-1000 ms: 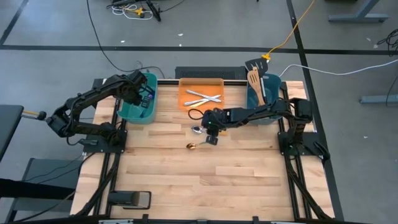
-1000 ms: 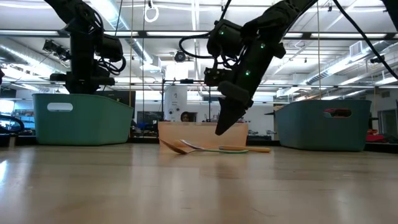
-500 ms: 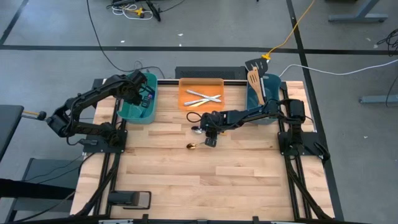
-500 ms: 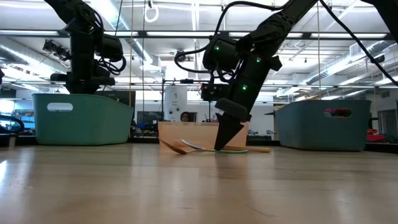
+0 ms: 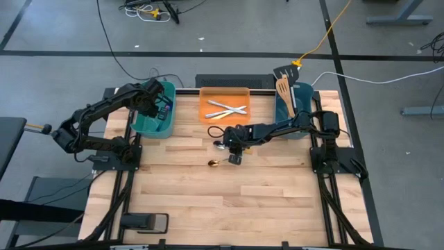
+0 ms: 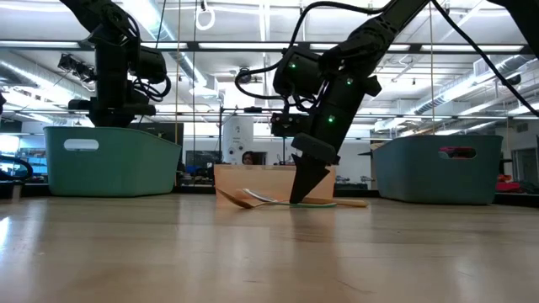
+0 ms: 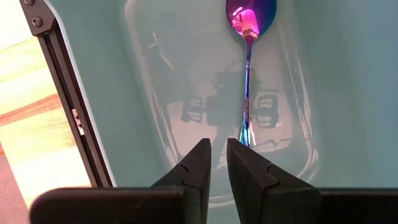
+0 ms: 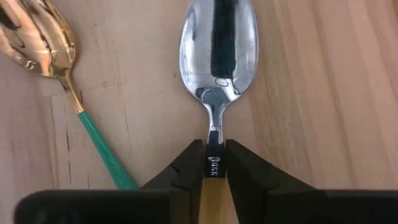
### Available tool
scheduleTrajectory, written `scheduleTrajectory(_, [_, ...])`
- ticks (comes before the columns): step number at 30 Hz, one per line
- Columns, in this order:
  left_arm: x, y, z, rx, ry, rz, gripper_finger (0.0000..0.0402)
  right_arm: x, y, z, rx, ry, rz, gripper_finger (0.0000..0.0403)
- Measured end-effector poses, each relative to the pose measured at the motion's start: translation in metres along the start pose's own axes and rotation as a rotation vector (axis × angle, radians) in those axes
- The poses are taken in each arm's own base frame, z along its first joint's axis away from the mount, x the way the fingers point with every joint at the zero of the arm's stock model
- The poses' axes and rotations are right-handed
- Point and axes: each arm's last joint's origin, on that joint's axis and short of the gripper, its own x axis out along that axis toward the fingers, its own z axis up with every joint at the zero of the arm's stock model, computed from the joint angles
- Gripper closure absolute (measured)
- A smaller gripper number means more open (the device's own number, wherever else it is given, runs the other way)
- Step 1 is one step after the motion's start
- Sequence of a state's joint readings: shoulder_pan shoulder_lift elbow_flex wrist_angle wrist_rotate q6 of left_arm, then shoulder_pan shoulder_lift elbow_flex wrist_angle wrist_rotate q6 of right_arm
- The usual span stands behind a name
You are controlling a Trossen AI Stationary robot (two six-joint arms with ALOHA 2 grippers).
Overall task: Pick & Place Kitchen Items
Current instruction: Put the orange spoon into the green bin
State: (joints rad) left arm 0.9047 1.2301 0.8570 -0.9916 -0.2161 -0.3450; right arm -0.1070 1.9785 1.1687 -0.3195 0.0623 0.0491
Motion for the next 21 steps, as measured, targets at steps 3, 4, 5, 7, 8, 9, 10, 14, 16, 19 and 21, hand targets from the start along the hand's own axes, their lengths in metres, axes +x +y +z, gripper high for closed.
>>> scheduleTrajectory(3, [0.0001, 0.0000, 0.0000, 0.000, 0.000, 0.000, 0.0344, 0.0002, -0.0001, -0.0009, -0.006, 0.009, -0.002, 0.0348])
scheduleTrajectory(4, [0.0000, 0.0000, 0.0000, 0.000, 0.000, 0.000, 0.0344, 0.0002, -0.0002, -0.0012, -0.006, 0.012, -0.009, 0.0353])
scheduleTrajectory(5, [0.0000, 0.0000, 0.0000, 0.000, 0.000, 0.000, 0.0344, 0.0003, -0.0003, -0.0017, -0.007, 0.016, -0.017, 0.0357])
scheduleTrajectory(7, [0.0000, -0.0001, 0.0001, 0.000, -0.001, 0.000, 0.0344, 0.0005, -0.0002, -0.0026, -0.008, 0.025, -0.023, 0.0358])
scheduleTrajectory(8, [0.0001, 0.0000, 0.0001, 0.000, 0.000, 0.000, 0.0344, 0.0006, -0.0003, -0.0028, -0.007, 0.027, -0.024, 0.0358])
scheduleTrajectory(9, [0.0000, 0.0000, 0.0001, 0.000, 0.000, 0.000, 0.0344, 0.0006, -0.0004, -0.0028, -0.007, 0.027, -0.024, 0.0358])
scheduleTrajectory(10, [0.0001, 0.0000, 0.0001, 0.000, 0.000, 0.000, 0.0344, 0.0006, -0.0002, -0.0029, -0.008, 0.027, -0.025, 0.0358])
scheduleTrajectory(14, [0.0000, 0.0000, 0.0001, 0.000, -0.001, 0.000, 0.0344, 0.0010, 0.0024, -0.0022, -0.014, 0.013, -0.029, 0.0358])
scheduleTrajectory(16, [0.0001, -0.0001, 0.0001, 0.000, 0.000, -0.001, 0.0344, 0.0008, 0.0045, -0.0018, -0.019, 0.008, -0.028, 0.0358])
scheduleTrajectory(19, [0.0001, 0.0000, 0.0001, 0.000, 0.000, 0.000, 0.0344, -0.0001, 0.0079, -0.0017, -0.029, 0.003, -0.040, 0.0358])
scheduleTrajectory(21, [0.0000, -0.0001, 0.0001, 0.000, -0.001, 0.000, 0.0344, -0.0023, 0.0094, -0.0010, -0.032, -0.004, -0.037, 0.0358])
